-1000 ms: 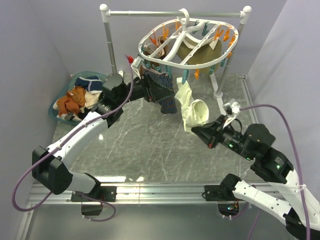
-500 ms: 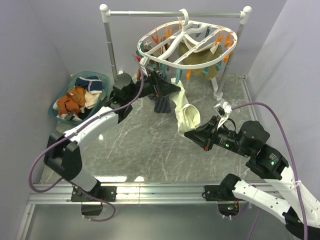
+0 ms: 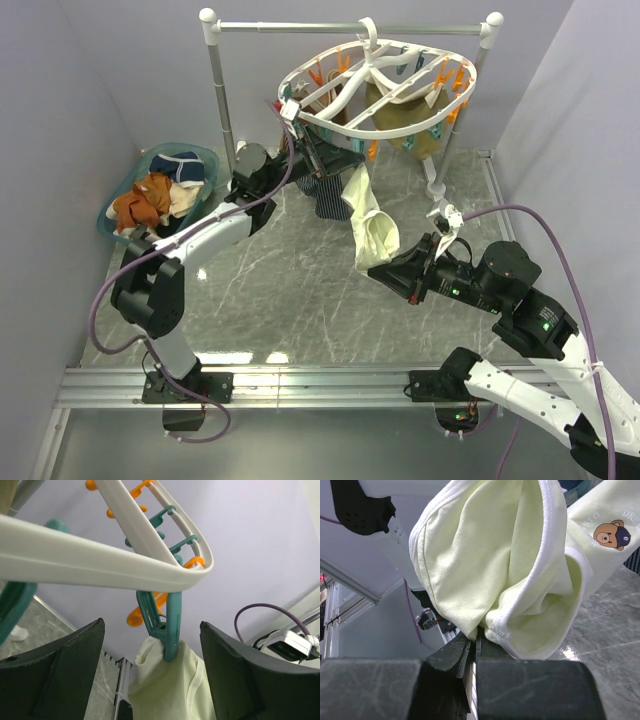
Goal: Remove the underwear clipped to the hanger
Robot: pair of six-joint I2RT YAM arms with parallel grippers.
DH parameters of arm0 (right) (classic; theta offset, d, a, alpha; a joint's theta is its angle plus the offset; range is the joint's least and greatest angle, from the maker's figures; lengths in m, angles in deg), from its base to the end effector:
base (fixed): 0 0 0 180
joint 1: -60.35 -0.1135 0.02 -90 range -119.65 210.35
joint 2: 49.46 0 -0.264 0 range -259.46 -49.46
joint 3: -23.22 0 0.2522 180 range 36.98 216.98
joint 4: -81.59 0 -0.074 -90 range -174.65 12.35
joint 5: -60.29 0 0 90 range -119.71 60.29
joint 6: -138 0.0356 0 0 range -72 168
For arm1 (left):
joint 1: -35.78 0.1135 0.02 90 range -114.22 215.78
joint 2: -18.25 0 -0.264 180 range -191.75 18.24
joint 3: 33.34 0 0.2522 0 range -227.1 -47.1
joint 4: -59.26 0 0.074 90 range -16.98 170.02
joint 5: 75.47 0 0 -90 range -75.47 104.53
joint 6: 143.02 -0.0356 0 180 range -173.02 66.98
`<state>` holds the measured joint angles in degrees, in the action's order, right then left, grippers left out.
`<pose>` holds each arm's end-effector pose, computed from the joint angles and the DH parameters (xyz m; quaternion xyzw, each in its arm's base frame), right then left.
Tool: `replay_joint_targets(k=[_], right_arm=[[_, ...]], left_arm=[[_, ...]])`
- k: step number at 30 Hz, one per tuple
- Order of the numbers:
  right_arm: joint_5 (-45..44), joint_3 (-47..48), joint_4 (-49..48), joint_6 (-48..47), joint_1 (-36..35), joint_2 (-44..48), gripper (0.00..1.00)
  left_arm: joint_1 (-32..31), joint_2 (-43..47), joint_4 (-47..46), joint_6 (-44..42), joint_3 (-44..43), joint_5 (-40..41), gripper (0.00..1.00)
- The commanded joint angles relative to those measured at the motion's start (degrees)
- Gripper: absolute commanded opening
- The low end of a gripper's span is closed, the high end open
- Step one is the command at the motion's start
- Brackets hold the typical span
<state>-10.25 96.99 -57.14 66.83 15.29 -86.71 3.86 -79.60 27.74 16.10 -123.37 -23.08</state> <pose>0.0762 0.0931 0.4145 -0.2760 0.6803 0.4587 0.5006 0.3276 -0.2297 0.3818 0.0907 0.5767 -0.7238 0.3679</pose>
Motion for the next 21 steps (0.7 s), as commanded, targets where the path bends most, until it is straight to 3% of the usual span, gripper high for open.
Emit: replay_joint_targets(k=[1,6,21], right_arm=[[1.98,2.22,-1.40,0.33,0.41,0.52,0.00],[2.68,2.31,-1.23,0.33,0.32,0.60,0.00],[4.62,2.04,-2.11,0.24,0.41,-0.54,0.00]], left_arm=[[0.37,-1.91,-9.92,7.25,-2.65,-1.86,0.82],[1.24,-4.36,-17.02,13.99,-2.74,-0.54,0.81],[1.34,-7.45,-19.76,18.59,-6.96,-2.03,0.53]])
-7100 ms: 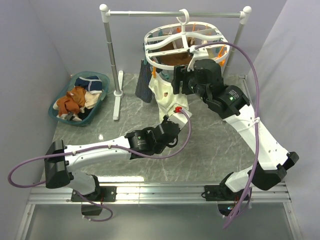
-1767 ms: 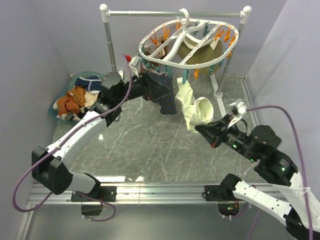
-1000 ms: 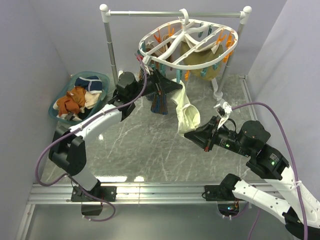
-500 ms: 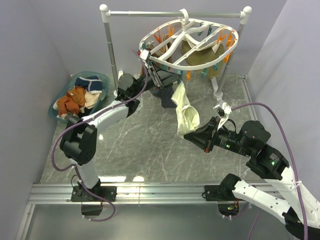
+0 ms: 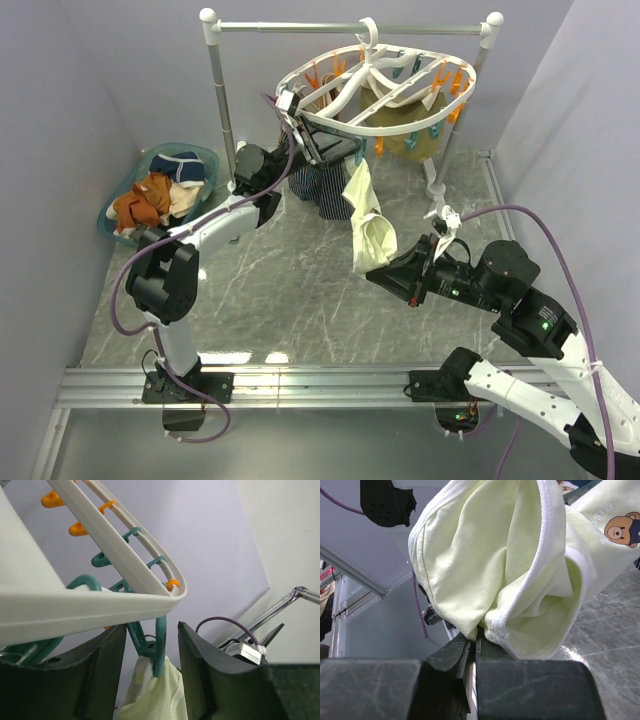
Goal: Remove the underwear clipped to the hanger
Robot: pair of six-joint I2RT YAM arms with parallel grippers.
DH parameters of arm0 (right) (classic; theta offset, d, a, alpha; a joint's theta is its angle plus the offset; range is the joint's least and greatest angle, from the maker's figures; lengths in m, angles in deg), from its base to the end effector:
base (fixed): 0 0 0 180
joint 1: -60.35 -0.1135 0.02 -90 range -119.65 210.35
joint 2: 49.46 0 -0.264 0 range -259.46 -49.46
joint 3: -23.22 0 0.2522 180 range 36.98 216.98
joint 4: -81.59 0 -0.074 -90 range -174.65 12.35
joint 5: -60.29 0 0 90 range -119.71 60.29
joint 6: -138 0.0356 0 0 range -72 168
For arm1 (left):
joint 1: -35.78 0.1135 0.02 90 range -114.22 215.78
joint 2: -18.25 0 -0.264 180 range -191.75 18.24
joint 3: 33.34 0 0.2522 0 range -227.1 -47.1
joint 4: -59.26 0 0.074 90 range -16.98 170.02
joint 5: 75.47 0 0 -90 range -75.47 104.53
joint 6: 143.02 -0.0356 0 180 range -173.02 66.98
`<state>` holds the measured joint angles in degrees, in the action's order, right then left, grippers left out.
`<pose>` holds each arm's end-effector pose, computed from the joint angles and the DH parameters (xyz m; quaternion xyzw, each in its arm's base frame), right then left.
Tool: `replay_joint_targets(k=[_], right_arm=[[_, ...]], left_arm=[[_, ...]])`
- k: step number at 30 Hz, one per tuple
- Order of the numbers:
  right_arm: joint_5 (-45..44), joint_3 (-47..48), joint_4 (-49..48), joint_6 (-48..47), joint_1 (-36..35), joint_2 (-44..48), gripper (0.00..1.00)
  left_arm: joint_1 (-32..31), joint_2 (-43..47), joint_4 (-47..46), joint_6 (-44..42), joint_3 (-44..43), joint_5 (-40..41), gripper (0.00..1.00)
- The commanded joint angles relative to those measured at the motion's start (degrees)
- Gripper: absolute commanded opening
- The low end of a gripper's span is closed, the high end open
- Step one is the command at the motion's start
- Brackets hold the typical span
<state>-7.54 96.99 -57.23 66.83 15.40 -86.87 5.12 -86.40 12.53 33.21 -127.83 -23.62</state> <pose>0.0754 0.0943 0.4144 -0.2900 0.6744 0.4710 0.4891 0.3474 -0.2315 0.3852 0.0602 0.5120 -0.7963 0.3166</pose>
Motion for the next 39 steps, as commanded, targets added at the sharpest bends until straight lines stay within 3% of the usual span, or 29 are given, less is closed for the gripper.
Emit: replay_joint_targets(k=[1,8,13,14,15,17,22,23,24,26,27,30,39], right_arm=[[2.00,1.96,-2.19,0.24,0.39,-0.56,0.00],[2.26,1.60,-2.90,0.42,0.39,-1.00,0.00],[2.79,1.34,-3.25,0.33,0.39,-1.61,0.00],[2.79,1.34,-3.34,0.33,0.39,-1.79,0.00],[2.79,1.25,-3.34,0.33,0.48,-1.88,0.00],[2.96,1.16,-3.60,0.33,0.39,-1.88,0.00],[2.35,1.16,-3.69,0.24,0.39,-1.88,0.00],[2.26,1.16,-3.60,0.24,0.21,-1.88,0.00],[2.17,1.25,-3.51,0.24,0.39,-1.97,0.00],[2.00,1.16,-3.25,0.15,0.39,-1.79,0.00],[1.91,1.08,-3.08,0.15,0.39,-1.79,0.00],[1.47,0.37,-3.42,0.42,0.39,-1.35,0.00],[0.33,0.99,-3.51,-0.28,0.56,-3.11,0.00]], left_arm=[[0.07,-0.74,-4.64,1.57,-2.59,-1.57,0.50],[0.07,-2.14,-7.62,4.19,-3.03,-3.16,0.30],[0.07,-3.11,-9.03,5.78,-3.29,-3.33,0.27],[0.07,-3.20,-8.95,5.70,-3.56,-3.33,0.24],[0.07,-3.20,-8.60,5.70,-3.82,-3.42,0.09],[0.07,-3.29,-8.24,5.44,-4.17,-3.68,0.00],[0.07,-3.20,-6.76,5.00,-4.44,-4.03,0.01],[0.16,-3.11,-6.31,4.47,-4.35,-4.47,0.06],[0.16,-2.77,-5.70,4.12,-4.18,-4.65,0.29],[0.16,-0.93,-3.16,2.02,-2.25,-5.00,0.50],[0.24,0.04,-1.40,0.79,-1.37,-5.00,0.77],[0.59,4.77,7.12,-5.80,2.76,-3.96,0.98],[1.39,18.93,33.05,-26.19,11.64,2.81,1.00]])
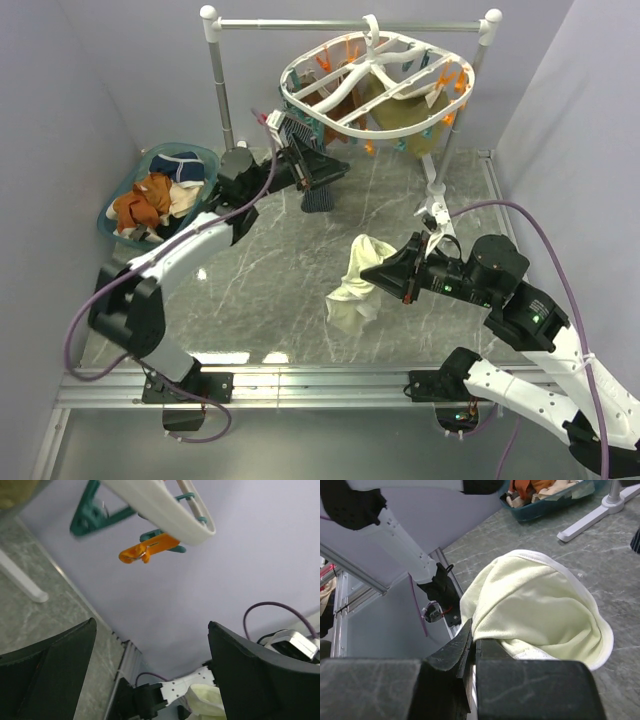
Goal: Remove the underwear clipped to the hanger
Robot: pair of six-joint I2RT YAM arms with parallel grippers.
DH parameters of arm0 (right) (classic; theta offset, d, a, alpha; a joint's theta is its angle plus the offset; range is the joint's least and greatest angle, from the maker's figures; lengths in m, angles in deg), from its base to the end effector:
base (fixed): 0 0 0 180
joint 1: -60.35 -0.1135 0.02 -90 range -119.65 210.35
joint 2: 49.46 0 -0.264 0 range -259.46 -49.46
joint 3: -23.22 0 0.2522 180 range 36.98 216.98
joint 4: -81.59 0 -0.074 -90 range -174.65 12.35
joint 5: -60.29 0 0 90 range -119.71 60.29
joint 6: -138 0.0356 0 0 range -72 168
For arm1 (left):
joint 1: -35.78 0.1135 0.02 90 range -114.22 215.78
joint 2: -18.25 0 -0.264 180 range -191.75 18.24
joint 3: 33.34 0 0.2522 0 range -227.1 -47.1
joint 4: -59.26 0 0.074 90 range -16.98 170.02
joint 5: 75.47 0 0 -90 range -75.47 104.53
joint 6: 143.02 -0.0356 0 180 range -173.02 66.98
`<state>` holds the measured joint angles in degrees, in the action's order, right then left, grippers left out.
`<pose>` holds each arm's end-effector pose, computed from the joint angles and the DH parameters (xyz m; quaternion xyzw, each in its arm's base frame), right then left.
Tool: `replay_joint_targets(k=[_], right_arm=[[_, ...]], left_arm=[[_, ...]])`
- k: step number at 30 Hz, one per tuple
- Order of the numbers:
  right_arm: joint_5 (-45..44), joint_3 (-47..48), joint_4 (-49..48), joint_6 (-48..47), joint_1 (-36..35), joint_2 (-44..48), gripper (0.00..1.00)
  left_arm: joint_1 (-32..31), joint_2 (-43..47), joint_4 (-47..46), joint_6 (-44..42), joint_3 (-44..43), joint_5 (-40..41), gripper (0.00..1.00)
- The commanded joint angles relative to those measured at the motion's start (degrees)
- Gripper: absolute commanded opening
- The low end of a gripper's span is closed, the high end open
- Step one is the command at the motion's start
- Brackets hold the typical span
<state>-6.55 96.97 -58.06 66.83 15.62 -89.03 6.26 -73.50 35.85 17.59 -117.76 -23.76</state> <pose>0.0834 0.1023 0.4119 -0.2941 0.6804 0.4716 0.4776 0.3165 -0.2045 0.3734 0.0461 0.6238 -0.7054 0.3334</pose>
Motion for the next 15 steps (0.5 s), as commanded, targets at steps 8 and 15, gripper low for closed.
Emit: replay_joint_targets(k=[8,15], right_arm=[[0.48,1.62,-5.14,0.42,0.70,-3.66,0.00],[0.66,3.64,-6.99,0.86,0.96,-6.74,0.00]], left_arm=[[0.07,18.15,21.87,-25.86,11.66,1.02,0.99],[-0.54,27.84,22.22,-39.57,19.58,-14.79,0.99]])
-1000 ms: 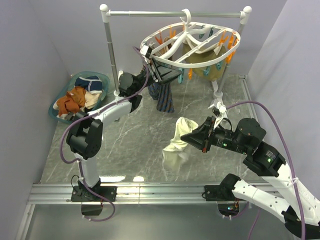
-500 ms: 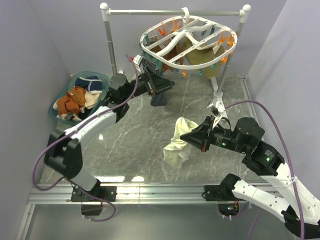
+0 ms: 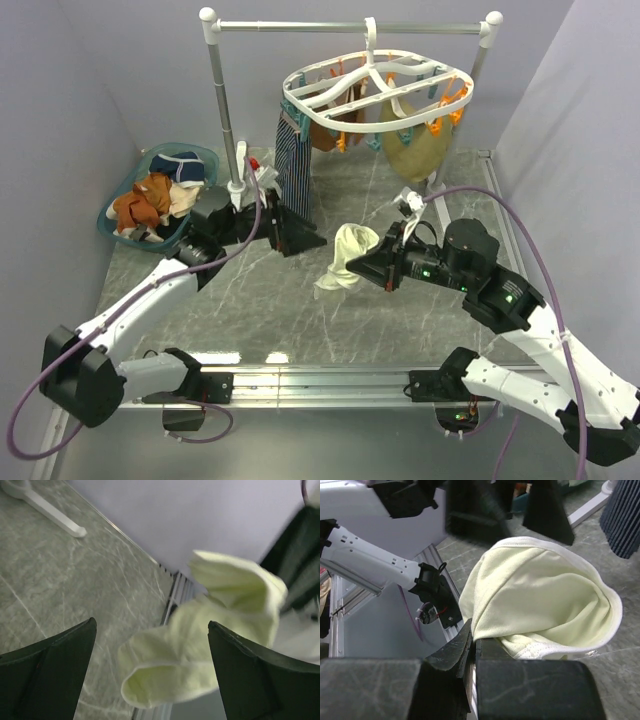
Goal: Remove the underwear clipped to the hanger
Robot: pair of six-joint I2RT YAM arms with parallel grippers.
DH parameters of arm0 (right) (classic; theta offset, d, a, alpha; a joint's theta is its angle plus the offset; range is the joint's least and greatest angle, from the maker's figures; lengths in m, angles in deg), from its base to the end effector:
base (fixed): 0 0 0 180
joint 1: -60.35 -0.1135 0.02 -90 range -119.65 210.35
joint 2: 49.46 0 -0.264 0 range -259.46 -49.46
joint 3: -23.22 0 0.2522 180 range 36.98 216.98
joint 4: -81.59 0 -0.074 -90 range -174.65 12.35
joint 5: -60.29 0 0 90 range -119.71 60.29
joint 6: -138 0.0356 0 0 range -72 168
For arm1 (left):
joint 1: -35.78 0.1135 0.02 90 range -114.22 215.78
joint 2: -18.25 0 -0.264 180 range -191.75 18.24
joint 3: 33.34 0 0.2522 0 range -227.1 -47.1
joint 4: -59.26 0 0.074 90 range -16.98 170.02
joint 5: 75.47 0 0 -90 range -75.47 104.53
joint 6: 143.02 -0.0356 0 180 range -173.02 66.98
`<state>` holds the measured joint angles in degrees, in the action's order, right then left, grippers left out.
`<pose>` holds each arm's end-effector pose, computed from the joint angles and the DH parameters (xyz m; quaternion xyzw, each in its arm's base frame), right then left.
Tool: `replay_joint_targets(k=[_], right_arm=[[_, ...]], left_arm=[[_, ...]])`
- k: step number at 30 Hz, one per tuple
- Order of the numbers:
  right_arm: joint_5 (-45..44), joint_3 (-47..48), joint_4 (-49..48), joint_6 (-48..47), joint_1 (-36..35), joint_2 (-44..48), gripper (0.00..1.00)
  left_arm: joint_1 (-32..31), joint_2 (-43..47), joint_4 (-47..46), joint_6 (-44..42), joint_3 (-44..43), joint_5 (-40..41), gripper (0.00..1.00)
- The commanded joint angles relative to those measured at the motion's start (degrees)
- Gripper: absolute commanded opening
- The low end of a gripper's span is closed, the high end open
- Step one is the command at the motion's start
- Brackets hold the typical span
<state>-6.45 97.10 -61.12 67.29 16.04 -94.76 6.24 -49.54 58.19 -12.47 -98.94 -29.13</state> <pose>0.1056 0.1227 0.4056 -0.2892 0.6971 0.4662 0.4616 0.2245 -0.1555 0.3463 0.1956 0.6847 -0.5906 0.3797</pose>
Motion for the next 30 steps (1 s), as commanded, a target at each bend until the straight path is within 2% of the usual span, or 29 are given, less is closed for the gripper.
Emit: replay_joint_targets(k=[1,8,10,13,14,17,22,25,26,28,29,30], right_arm=[[0.99,3.78,-4.19,0.40,0.63,-1.98,0.00],[4.77,6.41,-6.74,1.89,1.69,-6.03,0.00],[5.99,7.29,-7.35,1.98,1.95,-7.17,0.00],[9.32,8.79,-8.41,2.85,2.74,-8.92,0.00],[10.38,9.05,-8.76,3.21,3.00,-9.28,0.00],[15.82,9.32,-10.87,5.14,3.01,-10.95,0.00],[19.71,8.70,-15.52,8.65,3.01,-12.27,0.00],[20.50,9.05,-16.58,9.36,3.01,-12.97,0.00],[20.68,9.23,-16.59,9.45,3.09,-13.15,0.00],[20.68,9.40,-17.02,9.80,3.09,-13.50,0.00],[20.16,9.49,-17.29,9.89,3.09,-13.59,0.00],[18.50,9.67,-17.38,9.89,3.18,-13.33,0.00]], left_arm=[[-0.61,4.59,1.02,-12.14,0.86,-10.64,0.99],[-3.85,3.20,2.87,-15.24,-1.86,-25.06,0.99],[-5.00,2.32,7.16,-18.56,-3.88,-26.82,1.00],[-7.02,0.30,16.72,-25.58,-7.04,-23.07,0.99],[-7.54,0.03,17.37,-26.22,-7.40,-22.44,0.99],[-8.25,-0.33,16.25,-25.88,-8.19,-18.76,0.99],[-9.31,-0.94,13.51,-24.39,-9.77,-14.62,0.98],[-9.40,-1.12,12.37,-23.25,-9.69,-13.12,0.83],[-9.40,-1.12,12.37,-23.07,-9.69,-13.03,0.70],[-9.40,-1.73,13.07,-22.80,-9.95,-13.29,0.53],[-9.40,-1.99,13.94,-22.89,-10.13,-12.95,0.31],[-9.40,-2.26,16.74,-23.85,-10.65,-11.46,0.14]])
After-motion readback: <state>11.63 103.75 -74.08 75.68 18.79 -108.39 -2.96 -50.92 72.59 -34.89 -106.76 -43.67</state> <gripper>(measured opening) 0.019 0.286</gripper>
